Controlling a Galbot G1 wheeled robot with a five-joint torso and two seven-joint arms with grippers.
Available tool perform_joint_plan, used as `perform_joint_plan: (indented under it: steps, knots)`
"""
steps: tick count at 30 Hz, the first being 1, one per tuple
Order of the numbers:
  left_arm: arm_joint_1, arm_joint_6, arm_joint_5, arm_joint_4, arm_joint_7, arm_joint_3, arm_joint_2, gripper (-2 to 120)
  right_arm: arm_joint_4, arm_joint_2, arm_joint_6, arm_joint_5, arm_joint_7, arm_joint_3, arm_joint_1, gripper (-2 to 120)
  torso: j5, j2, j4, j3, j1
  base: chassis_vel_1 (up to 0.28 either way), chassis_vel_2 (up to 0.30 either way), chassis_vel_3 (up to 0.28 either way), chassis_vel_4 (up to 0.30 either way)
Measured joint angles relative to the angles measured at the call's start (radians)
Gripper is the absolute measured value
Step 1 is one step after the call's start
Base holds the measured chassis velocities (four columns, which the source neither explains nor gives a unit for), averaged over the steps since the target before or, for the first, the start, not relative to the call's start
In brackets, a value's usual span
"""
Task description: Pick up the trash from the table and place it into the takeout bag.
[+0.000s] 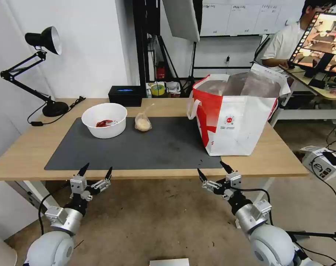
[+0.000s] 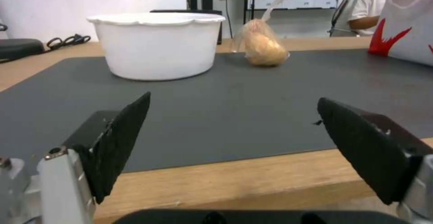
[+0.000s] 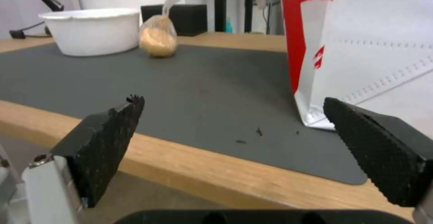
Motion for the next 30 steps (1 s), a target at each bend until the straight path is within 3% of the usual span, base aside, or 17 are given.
perform_joint_plan:
  steps: [3,7,10,11,14,15,18,19,22,24,30]
  knots:
    - [0.002,-0.003,0.0,0.001,0.001,-0.003,0.0,100,-0.016,-0.013,-0.012,0.022,0.004,-0.028,0.048,100,-0.0001,0.0,-0.0001,0.0,0.0,0.0,0.0,0.0,0.0]
    - [0.009,-0.005,-0.001,-0.002,0.002,-0.01,-0.002,100,-0.082,-0.023,-0.047,0.091,0.021,-0.136,0.227,100,-0.0002,0.0,-0.0003,0.0,0.0,0.0,0.0,0.0,0.0]
    - [0.017,-0.005,-0.002,-0.012,0.003,-0.022,-0.005,100,-0.216,0.005,-0.068,0.159,0.042,-0.332,0.514,100,-0.0002,0.0,0.0007,0.0,0.0,0.0,0.0,0.0,0.0]
    - [0.017,-0.005,-0.002,-0.012,0.003,-0.022,-0.005,100,-0.216,0.005,-0.068,0.159,0.042,-0.332,0.514,100,-0.0002,0.0,0.0007,0.0,0.0,0.0,0.0,0.0,0.0]
    - [0.025,-0.005,-0.003,-0.019,0.003,-0.035,-0.008,100,-0.369,0.079,-0.075,0.196,0.055,-0.489,0.756,100,-0.0001,0.0,0.0002,0.0,0.0,0.0,0.0,0.0,0.0]
    - [0.025,-0.005,-0.003,-0.019,0.003,-0.035,-0.008,100,-0.369,0.079,-0.075,0.196,0.055,-0.489,0.756,100,-0.0001,0.0,0.0002,0.0,0.0,0.0,0.0,0.0,0.0]
    - [0.031,-0.005,-0.003,-0.02,0.003,-0.047,-0.013,100,-0.54,0.2,-0.085,0.22,0.064,-0.627,0.962,100,-0.0001,0.0,0.0004,0.0,0.0,0.0,0.0,0.0,0.0]
    - [0.031,-0.005,-0.003,-0.02,0.003,-0.047,-0.013,100,-0.54,0.2,-0.085,0.22,0.064,-0.627,0.962,100,-0.0001,0.0,0.0004,0.0,0.0,0.0,0.0,0.0,0.0]
    - [0.032,-0.005,-0.004,-0.02,0.003,-0.052,-0.019,100,-0.722,0.331,-0.115,0.232,0.066,-0.713,1.106,100,-0.0003,0.0,0.0005,0.0,0.0,0.0,0.0,0.0,0.0]
    - [0.032,-0.005,-0.004,-0.017,0.002,-0.054,-0.021,100,-0.77,0.364,-0.132,0.236,0.067,-0.724,1.137,100,-0.0003,0.0,0.0004,0.0,0.0,0.0,0.0,0.0,0.0]
    - [0.029,-0.005,-0.003,-0.002,0.002,-0.061,-0.03,100,-1.049,0.563,-0.205,0.207,0.041,-0.753,1.268,100,-0.0005,0.0,0.0002,0.0,0.0,0.0,0.0,0.0,0.0]
